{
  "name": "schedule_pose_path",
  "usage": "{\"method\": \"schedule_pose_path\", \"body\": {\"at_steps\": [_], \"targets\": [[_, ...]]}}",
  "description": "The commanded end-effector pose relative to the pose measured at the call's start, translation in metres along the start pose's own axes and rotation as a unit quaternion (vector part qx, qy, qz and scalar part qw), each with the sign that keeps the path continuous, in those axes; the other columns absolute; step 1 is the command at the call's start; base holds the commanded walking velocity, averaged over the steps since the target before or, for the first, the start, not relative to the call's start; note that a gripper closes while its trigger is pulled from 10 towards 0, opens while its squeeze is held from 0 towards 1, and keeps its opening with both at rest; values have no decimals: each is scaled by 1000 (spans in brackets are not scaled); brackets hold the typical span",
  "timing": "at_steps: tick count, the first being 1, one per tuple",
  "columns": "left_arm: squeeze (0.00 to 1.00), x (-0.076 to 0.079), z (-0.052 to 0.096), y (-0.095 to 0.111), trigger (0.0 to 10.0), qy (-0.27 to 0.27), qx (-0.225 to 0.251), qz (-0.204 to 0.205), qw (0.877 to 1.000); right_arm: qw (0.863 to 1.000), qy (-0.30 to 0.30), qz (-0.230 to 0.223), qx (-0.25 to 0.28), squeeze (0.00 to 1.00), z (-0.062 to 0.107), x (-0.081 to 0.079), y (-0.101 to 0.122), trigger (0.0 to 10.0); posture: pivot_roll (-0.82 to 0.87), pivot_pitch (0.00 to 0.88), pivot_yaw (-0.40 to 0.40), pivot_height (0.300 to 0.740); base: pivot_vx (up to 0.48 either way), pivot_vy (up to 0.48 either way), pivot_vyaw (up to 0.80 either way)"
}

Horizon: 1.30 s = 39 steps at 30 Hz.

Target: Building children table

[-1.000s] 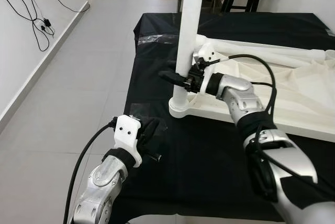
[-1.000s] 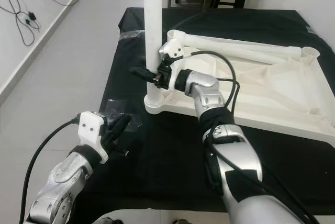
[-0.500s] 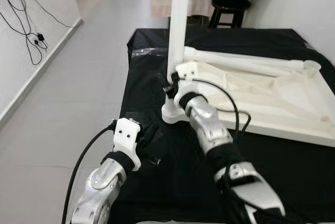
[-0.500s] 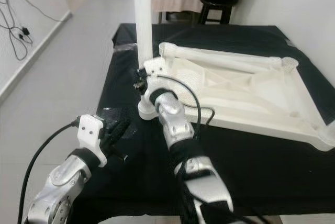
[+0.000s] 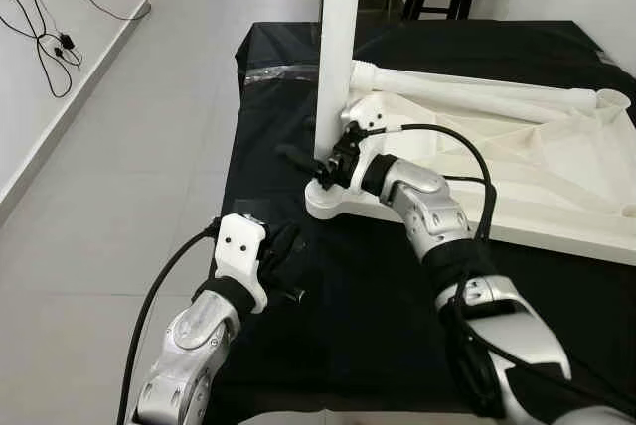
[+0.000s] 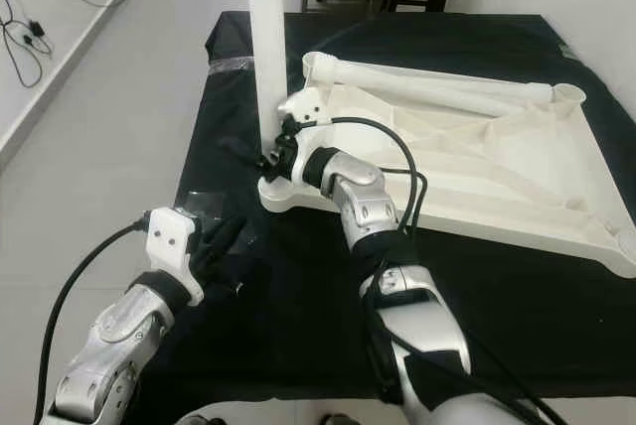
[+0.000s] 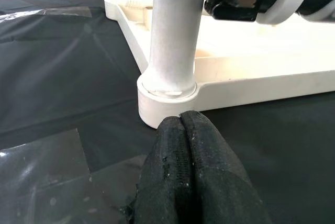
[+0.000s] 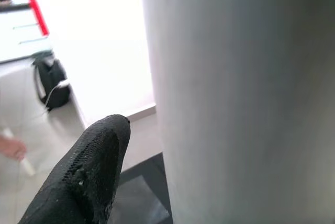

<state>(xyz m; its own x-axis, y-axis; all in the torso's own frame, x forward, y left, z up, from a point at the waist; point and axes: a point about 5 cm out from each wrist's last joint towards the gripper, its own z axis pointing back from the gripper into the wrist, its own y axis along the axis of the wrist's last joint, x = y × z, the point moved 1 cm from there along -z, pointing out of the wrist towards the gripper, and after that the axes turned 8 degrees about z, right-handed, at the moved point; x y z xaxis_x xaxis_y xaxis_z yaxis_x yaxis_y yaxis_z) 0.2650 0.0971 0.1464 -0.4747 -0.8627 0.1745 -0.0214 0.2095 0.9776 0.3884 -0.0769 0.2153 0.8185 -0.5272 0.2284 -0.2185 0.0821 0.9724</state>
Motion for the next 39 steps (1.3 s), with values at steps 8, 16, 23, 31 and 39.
{"method": "schedule_pose_path", "body": {"at_steps": [8,16,23,31,39], "targets": [[0,1,2,-3,10000,4,-4,6,1000,996,84,-36,-13,0,7,0,-8,3529,62,135,-29,740,0,0,0],[0,1,2,-4,10000,3,-4,6,1000,996,80,-40,-10,0,12,3,-10,0,61,137,-28,740,0,0,0],[0,1,2,-4,10000,2,-6,8,1000,999,26,-31,-11,0,23,12,-19,0,53,137,-19,740,0,0,0],[0,-3,5,-2,10000,3,-7,6,1000,924,-344,-22,-167,0,62,-1,-87,0,32,149,-4,740,0,0,0],[0,-6,4,-3,10000,-1,-13,3,1000,932,-330,-3,-152,0,42,-27,-84,5608,47,143,8,740,0,0,0]]}}
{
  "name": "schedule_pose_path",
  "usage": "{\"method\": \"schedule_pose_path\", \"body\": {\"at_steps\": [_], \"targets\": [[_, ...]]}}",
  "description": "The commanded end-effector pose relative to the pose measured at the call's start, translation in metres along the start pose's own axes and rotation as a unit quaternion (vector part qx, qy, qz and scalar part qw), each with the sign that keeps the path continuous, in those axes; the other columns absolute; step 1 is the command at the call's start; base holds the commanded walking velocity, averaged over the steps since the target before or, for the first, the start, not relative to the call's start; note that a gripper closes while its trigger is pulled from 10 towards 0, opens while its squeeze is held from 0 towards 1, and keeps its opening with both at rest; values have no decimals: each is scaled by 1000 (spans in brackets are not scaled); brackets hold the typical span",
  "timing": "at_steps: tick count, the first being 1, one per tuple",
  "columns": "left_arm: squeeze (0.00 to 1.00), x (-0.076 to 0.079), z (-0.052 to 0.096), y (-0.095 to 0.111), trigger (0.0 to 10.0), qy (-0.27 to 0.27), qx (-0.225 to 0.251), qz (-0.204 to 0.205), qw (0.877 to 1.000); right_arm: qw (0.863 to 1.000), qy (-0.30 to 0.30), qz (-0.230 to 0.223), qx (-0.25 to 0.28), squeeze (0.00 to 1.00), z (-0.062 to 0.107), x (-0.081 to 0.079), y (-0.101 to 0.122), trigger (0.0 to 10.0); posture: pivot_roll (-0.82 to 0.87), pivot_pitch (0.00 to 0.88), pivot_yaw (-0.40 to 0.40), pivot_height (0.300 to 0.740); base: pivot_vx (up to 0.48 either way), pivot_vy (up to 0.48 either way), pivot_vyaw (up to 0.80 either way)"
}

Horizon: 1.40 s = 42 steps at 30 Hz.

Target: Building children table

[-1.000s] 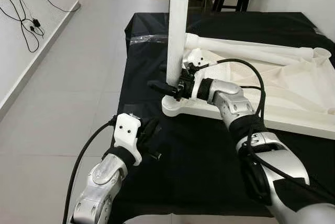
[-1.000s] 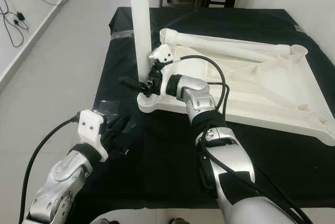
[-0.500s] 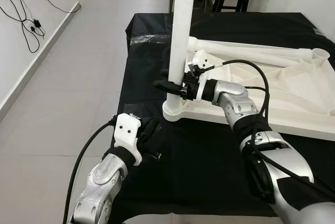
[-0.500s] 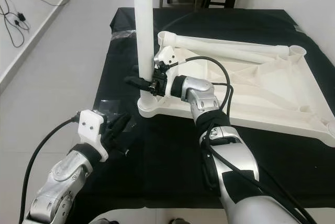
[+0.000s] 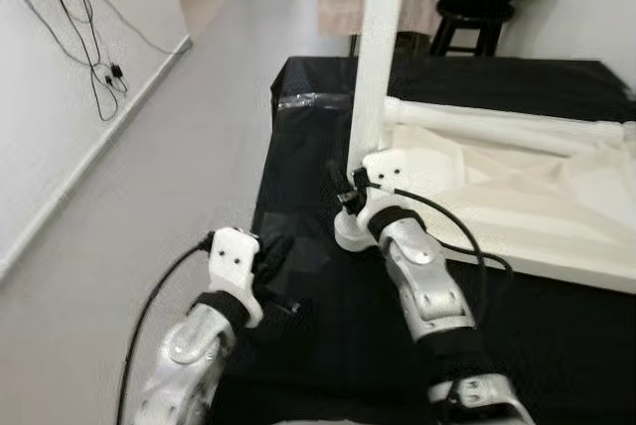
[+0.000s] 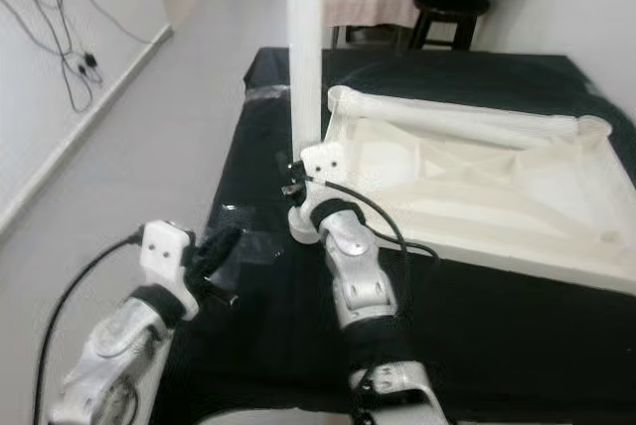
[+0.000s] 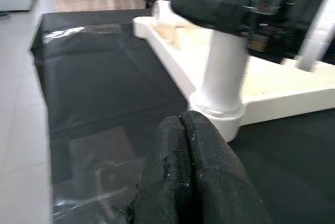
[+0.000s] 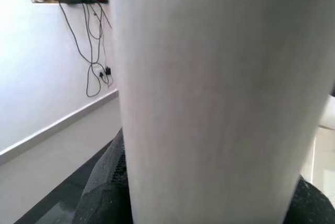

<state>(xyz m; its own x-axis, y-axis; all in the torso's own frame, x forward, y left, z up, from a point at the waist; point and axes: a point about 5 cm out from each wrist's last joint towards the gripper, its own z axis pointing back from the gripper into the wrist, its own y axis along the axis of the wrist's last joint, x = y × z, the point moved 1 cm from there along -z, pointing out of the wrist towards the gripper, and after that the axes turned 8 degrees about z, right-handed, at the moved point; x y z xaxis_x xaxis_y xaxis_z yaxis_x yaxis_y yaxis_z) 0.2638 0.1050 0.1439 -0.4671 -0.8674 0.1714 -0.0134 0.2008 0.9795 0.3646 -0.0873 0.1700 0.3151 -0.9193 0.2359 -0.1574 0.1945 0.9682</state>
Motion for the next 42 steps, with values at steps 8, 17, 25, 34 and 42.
{"method": "schedule_pose_path", "body": {"at_steps": [8,17,25,34,42], "targets": [[0,-1,0,-2,10000,3,-5,0,1000,999,37,-23,-20,1000,-9,22,-19,10000,56,139,2,740,0,0,0],[0,-1,0,-3,10000,0,-7,2,1000,963,267,23,22,0,-11,15,7,10000,69,134,3,740,0,0,0],[0,0,0,-3,10000,3,-7,0,1000,925,378,25,-6,0,-13,24,10,10000,81,135,-8,740,0,0,0],[0,3,1,-4,10000,4,-8,-1,1000,923,383,-12,-14,0,-14,29,8,0,86,134,-9,740,0,0,0],[0,5,2,-4,10000,-1,-9,1,1000,922,386,-31,-7,0,-3,33,-7,0,67,138,-8,740,0,0,0]]}}
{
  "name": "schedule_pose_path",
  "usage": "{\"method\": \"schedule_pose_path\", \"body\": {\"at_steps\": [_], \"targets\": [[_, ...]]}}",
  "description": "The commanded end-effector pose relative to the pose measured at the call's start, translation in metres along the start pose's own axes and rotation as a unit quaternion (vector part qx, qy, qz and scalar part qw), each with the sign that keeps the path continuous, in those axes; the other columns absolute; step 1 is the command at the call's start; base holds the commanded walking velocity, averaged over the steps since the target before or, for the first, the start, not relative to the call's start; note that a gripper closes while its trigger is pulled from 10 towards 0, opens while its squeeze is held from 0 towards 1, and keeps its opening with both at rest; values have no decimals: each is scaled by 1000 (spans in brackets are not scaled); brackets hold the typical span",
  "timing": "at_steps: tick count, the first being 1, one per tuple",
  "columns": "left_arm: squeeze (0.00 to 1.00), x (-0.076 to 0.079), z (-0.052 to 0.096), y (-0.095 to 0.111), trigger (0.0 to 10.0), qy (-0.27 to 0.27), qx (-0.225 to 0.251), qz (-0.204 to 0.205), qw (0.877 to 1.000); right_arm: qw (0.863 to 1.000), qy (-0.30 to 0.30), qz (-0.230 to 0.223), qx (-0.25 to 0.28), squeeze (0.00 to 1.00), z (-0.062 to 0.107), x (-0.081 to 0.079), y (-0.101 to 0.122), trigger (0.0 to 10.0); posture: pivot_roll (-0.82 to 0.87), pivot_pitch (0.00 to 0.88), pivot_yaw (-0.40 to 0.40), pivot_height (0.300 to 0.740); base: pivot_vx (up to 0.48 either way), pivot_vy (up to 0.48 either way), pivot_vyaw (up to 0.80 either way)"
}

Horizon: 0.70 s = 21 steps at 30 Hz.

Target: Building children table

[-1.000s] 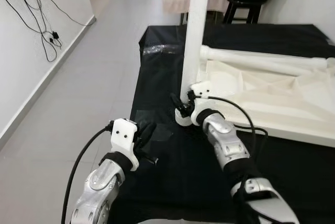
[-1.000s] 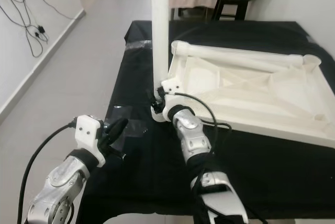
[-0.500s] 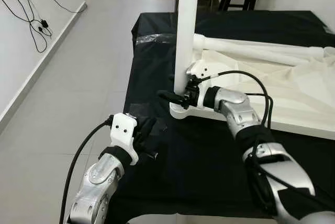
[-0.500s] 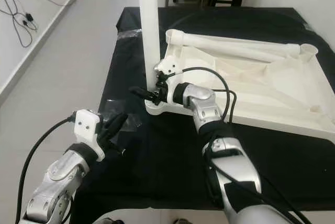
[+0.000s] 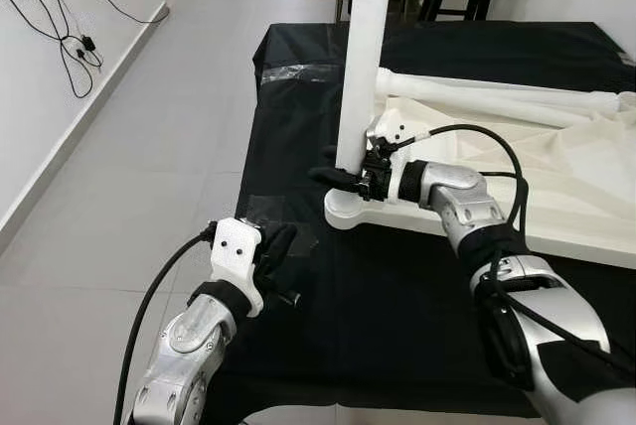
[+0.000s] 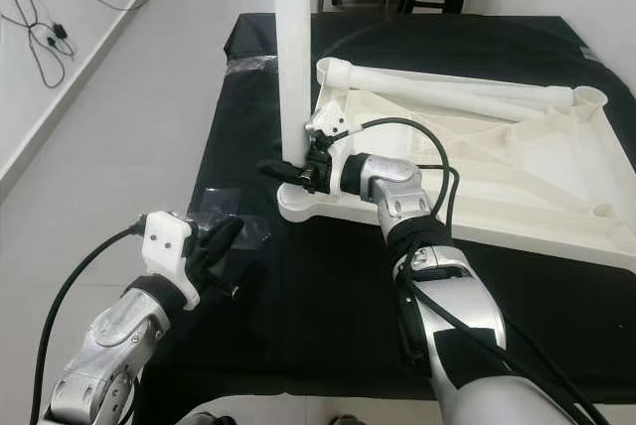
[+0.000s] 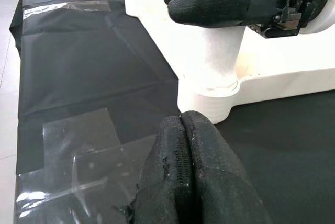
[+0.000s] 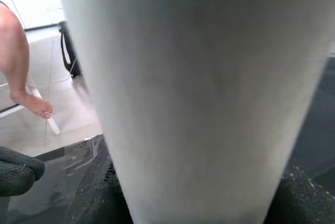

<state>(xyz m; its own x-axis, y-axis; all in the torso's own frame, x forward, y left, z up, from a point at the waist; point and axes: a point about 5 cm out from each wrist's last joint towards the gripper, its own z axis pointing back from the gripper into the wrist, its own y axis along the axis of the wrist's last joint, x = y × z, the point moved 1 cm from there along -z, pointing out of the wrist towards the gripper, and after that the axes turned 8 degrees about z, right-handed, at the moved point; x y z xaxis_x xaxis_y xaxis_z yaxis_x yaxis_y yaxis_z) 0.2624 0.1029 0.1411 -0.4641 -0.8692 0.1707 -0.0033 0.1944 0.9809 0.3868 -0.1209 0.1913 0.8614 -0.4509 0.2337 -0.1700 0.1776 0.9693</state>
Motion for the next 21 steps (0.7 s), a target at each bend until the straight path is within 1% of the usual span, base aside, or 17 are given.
{"method": "schedule_pose_path", "body": {"at_steps": [1,2,5,6,7,8,9,10,12,13,14,15,16,18,19,20,21], "targets": [[0,3,2,-1,10000,-3,-3,1,1000,999,28,-33,-6,0,0,-12,-17,0,67,138,-8,740,0,0,0],[0,3,3,0,10000,-3,-2,1,1000,999,-3,-28,-20,0,2,-19,-29,0,65,143,-14,740,0,0,0],[0,3,3,0,10000,-2,-2,1,1000,999,-16,-25,-26,0,3,-21,-34,0,65,143,-14,740,0,0,0],[0,0,5,2,10000,1,-1,0,1000,971,-224,-54,-67,0,-3,-39,-56,0,60,155,-15,740,0,0,0],[0,0,5,2,10000,1,-1,0,1000,971,-224,-54,-67,0,-3,-39,-56,0,60,155,-15,740,0,0,0],[0,0,5,2,10000,2,0,0,1000,952,-288,-63,-82,0,1,-44,-60,0,60,155,-15,740,0,0,0],[0,-1,6,3,10000,3,0,0,1000,941,-320,-67,-89,0,3,-46,-62,0,59,163,-10,740,0,0,0],[0,-1,6,3,10000,3,0,0,1000,941,-320,-66,-89,0,3,-46,-62,0,59,163,-10,740,0,0,0],[0,-2,4,2,10000,-1,-3,-2,1000,961,-264,-30,-82,0,-10,-80,-51,0,22,150,4,740,0,0,0],[0,-2,3,1,10000,-2,-4,-2,1000,965,-250,-21,-79,0,-13,-91,-47,0,22,150,4,740,0,0,0],[0,-2,3,1,10000,-3,-5,-2,1000,967,-244,-17,-77,0,-14,-97,-44,0,22,150,4,740,0,0,0],[0,-1,2,1,10000,-6,-5,-5,1000,961,-264,-27,-85,0,-12,-88,-48,0,58,145,-27,740,0,0,0],[0,1,1,1,10000,-8,-4,-6,1000,956,-278,-35,-91,0,-11,-82,-50,0,58,145,-27,740,0,0,0],[0,1,0,1,10000,-8,-3,-8,1000,948,-299,-43,-100,0,-9,-76,-51,0,55,146,-26,740,0,0,0],[0,1,0,1,10000,-8,-3,-8,1000,948,-299,-43,-100,0,-9,-76,-51,0,55,146,-26,740,0,0,0],[0,-1,1,2,10000,7,3,-6,1000,950,-295,-56,-90,1000,-12,-77,-44,10000,68,146,-36,740,0,0,0],[0,-1,1,3,10000,12,5,-5,1000,953,-286,-64,-77,1000,-15,-77,-39,10000,68,146,-36,740,0,0,0]]}}
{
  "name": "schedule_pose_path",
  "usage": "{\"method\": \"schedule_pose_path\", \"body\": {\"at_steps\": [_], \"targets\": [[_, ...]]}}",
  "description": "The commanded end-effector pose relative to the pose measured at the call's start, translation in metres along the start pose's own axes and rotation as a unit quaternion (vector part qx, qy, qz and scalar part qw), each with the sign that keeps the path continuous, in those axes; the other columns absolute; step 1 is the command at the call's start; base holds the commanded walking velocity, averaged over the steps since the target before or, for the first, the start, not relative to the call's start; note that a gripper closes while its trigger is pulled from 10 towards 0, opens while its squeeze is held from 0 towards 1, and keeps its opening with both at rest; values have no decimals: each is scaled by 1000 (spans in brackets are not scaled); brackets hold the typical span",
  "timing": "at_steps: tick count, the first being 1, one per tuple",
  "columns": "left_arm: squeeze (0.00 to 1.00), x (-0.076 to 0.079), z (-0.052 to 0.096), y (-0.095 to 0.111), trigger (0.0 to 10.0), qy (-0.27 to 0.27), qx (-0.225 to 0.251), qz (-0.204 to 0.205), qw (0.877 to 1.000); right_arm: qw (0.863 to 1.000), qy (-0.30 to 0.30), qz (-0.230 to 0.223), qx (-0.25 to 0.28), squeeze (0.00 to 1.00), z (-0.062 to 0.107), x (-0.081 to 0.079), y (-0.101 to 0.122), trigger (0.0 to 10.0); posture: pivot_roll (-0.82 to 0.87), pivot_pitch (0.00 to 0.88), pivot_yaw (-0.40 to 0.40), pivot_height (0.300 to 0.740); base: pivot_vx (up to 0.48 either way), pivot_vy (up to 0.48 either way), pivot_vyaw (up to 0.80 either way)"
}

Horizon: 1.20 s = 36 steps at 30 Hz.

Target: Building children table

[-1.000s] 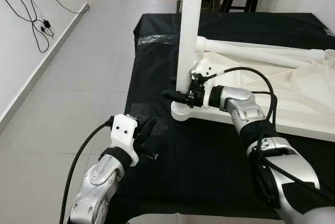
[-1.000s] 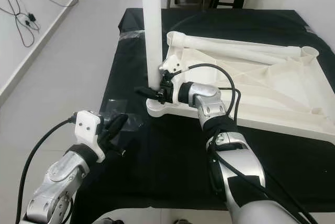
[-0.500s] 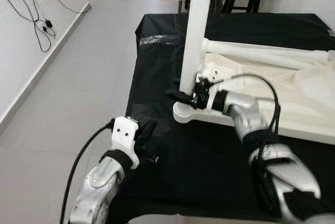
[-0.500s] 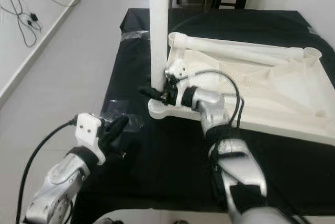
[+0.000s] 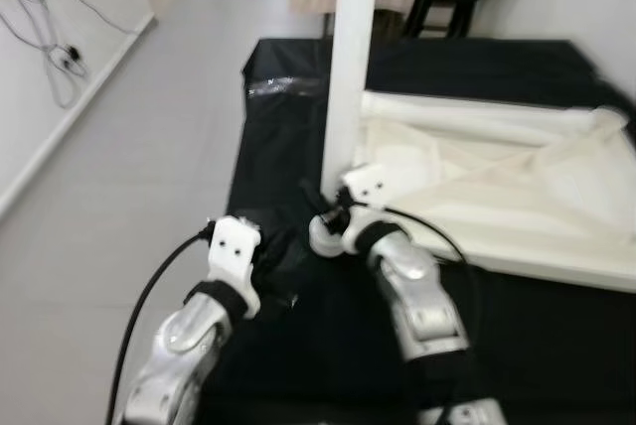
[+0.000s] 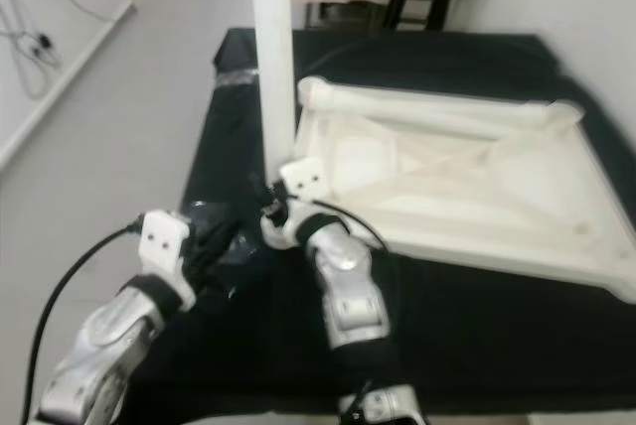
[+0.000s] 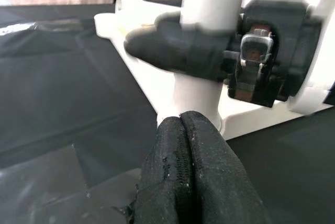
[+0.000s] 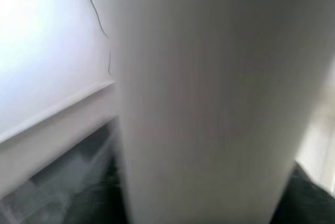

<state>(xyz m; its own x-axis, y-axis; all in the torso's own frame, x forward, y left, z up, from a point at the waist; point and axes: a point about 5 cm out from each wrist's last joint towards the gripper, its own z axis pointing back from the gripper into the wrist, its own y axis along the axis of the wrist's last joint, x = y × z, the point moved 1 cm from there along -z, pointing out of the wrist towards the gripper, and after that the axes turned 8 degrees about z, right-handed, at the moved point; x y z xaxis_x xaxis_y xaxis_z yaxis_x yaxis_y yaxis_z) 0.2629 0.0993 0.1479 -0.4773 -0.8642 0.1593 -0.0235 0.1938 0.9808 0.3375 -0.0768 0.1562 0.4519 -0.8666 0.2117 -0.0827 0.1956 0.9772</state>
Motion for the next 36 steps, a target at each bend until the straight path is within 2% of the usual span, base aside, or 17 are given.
{"method": "schedule_pose_path", "body": {"at_steps": [1,2,4,5,6,7,8,10,11,15,17,21,22,23,24,33,36], "targets": [[0,-6,4,-3,10000,23,-3,1,1000,998,10,-32,-44,1000,4,-5,-17,10000,68,146,-36,740,0,0,0],[0,-6,4,-3,10000,22,-3,1,1000,998,53,-43,-13,1000,0,-7,-6,10000,65,146,-35,740,0,0,0],[0,-6,4,-3,10000,21,-3,2,1000,996,81,-47,7,1000,-2,-8,1,10000,65,146,-35,740,0,0,0],[0,-5,3,-3,10000,18,-4,2,1000,991,118,-47,38,1000,-5,-3,13,10000,61,141,-26,740,0,0,0],[0,-5,2,-4,10000,15,-5,3,1000,984,161,-32,66,0,-6,4,24,10000,61,138,-22,740,0,0,0],[0,-5,2,-4,10000,15,-5,3,1000,984,161,-32,66,0,-6,4,24,10000,61,138,-22,740,0,0,0],[0,-4,1,-4,10000,12,-6,4,1000,975,204,-5,89,0,-7,17,36,10000,61,138,-22,740,0,0,0],[0,-3,1,-4,10000,10,-6,4,1000,972,217,0,87,0,-8,23,37,10000,61,138,-22,740,0,0,0],[0,-2,1,-5,10000,10,-7,4,1000,965,250,19,77,0,-11,31,38,10000,64,135,-23,740,0,0,0],[0,-2,0,-5,10000,10,-6,5,1000,956,282,46,72,0,-12,36,39,10000,66,134,-24,740,0,0,0],[0,-2,0,-5,10000,10,-6,5,1000,954,288,50,71,0,-12,37,39,10000,66,134,-24,740,0,0,0],[0,0,0,-5,10000,12,-5,7,1000,959,277,27,59,0,-26,48,46,10000,68,134,-29,740,0,0,0],[0,0,0,-5,10000,13,-4,7,1000,955,290,24,56,0,-27,47,46,4275,66,134,-27,740,0,0,0],[0,0,0,-5,10000,13,-4,7,1000,955,290,24,56,0,-27,47,46,4275,66,134,-27,740,0,0,0],[0,1,0,-6,10000,12,-5,6,1000,947,317,19,47,0,-27,47,42,0,68,135,-27,740,0,0,0],[0,1,1,-5,10000,13,-4,6,1000,947,321,4,31,0,-23,52,25,0,57,142,-25,740,0,0,0],[0,1,1,-5,10000,12,-4,6,1000,959,282,0,18,0,-21,54,10,0,57,143,-24,740,0,0,0]]}}
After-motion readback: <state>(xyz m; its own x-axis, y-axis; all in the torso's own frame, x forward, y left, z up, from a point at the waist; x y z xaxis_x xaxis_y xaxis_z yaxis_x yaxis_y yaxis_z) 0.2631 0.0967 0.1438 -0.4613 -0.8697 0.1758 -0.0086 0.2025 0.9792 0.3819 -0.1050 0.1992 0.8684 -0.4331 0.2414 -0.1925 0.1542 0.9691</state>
